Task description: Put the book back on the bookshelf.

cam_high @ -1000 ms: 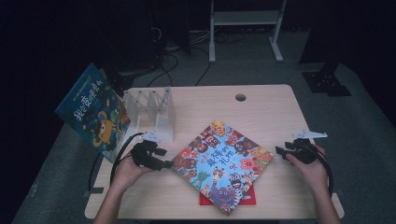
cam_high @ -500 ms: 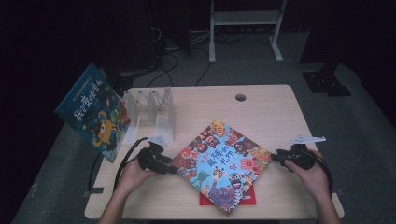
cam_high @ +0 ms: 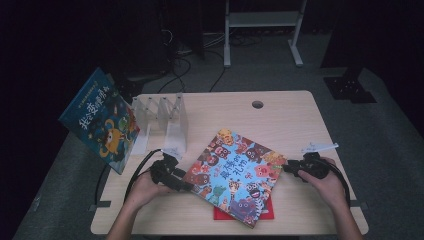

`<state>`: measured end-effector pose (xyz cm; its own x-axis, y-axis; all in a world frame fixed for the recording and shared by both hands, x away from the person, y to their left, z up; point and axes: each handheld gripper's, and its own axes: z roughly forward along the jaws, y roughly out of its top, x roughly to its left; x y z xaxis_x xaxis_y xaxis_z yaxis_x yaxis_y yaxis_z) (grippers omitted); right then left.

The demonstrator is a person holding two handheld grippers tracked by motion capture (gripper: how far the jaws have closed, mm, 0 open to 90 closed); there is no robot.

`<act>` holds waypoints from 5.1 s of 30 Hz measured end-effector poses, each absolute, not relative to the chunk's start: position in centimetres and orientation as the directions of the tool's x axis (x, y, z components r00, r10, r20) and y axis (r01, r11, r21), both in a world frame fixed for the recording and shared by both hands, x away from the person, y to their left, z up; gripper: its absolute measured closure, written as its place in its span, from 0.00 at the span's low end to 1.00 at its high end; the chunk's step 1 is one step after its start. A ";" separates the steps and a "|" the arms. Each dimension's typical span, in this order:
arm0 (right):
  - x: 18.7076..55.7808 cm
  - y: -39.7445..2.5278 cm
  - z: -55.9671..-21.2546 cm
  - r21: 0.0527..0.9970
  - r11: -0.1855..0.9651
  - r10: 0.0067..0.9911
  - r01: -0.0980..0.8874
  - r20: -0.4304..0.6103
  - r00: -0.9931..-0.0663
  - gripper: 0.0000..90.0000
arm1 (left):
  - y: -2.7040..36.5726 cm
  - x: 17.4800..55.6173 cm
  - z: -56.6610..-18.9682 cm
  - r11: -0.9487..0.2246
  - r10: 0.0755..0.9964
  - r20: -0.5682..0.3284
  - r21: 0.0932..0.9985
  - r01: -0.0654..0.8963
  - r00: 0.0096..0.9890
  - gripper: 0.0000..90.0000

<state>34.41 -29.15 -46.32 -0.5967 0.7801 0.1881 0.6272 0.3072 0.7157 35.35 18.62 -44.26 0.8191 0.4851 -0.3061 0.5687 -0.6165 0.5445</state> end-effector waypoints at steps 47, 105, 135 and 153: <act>38.4 -21.2 -46.5 0.774 0.388 0.613 0.501 0.189 -0.767 0.39 | 19.0 35.0 -44.9 -0.584 0.541 -0.290 0.546 0.601 0.789 0.05; 30.8 -25.6 -43.6 0.805 0.365 0.695 0.468 0.099 -0.712 0.75 | 17.8 37.6 -45.8 -0.574 0.575 -0.261 0.546 0.610 0.775 0.02; 26.8 -20.7 -45.2 0.730 0.513 0.559 0.453 0.117 -0.821 0.93 | 17.7 37.7 -45.7 -0.548 0.533 -0.324 0.573 0.610 0.782 0.02; 26.9 -20.1 -45.3 0.727 0.519 0.557 0.450 0.112 -0.823 0.94 | 17.2 38.7 -45.8 -0.539 0.517 -0.388 0.544 0.643 0.763 0.02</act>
<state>26.95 -20.09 -45.30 -0.8227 0.5574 0.1117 0.4501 0.5187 0.7269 38.67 17.25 -45.76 0.7629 0.5169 -0.3884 0.6426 -0.5394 0.5442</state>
